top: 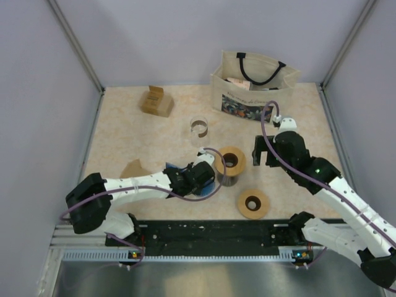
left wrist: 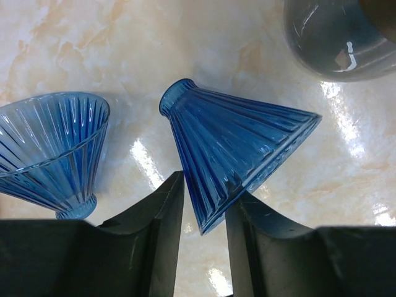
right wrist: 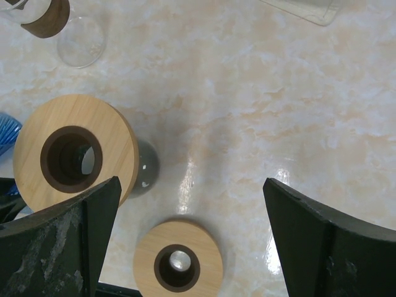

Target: Place the coffee filter in the dripper

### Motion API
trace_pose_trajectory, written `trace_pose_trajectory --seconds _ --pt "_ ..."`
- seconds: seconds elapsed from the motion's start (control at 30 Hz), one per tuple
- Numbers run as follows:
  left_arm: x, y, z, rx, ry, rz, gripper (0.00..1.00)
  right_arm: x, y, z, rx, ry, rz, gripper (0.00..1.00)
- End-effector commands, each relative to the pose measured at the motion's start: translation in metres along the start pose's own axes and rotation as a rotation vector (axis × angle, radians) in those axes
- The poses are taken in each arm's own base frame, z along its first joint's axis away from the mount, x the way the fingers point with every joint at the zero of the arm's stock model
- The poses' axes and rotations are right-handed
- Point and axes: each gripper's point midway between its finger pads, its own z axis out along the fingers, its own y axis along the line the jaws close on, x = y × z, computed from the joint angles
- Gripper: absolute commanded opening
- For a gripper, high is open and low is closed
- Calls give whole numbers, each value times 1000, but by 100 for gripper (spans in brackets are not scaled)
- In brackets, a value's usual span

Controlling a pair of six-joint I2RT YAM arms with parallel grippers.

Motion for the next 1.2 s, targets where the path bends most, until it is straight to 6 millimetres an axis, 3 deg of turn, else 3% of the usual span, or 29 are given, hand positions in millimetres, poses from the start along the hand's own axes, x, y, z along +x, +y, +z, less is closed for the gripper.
trace_pose_trajectory --seconds 0.0,0.07,0.23,0.43,0.63,0.8,1.0,1.17 --pt "-30 -6 -2 -11 -85 -35 36 -5 0 -2 -15 -26 -3 98" --pt "-30 -4 -2 -26 -83 -40 34 -5 0 -3 -15 -29 -1 98" --pt "-28 6 -12 -75 -61 -77 7 -4 1 -3 -21 -25 -5 98" --pt "-21 15 -24 -106 -24 -120 0 -3 -1 -2 -16 -24 -4 98" --pt "-28 34 -58 -187 -12 -218 0 -4 -4 -3 4 -37 3 98" --pt "-62 36 -99 -112 -118 -280 0 -4 -6 -4 3 -42 3 97" --pt "-121 40 -152 44 -184 -399 0 -6 -14 -8 37 -79 34 97" --pt "-155 21 -177 256 -112 -483 0 -3 -19 -8 53 -83 45 97"
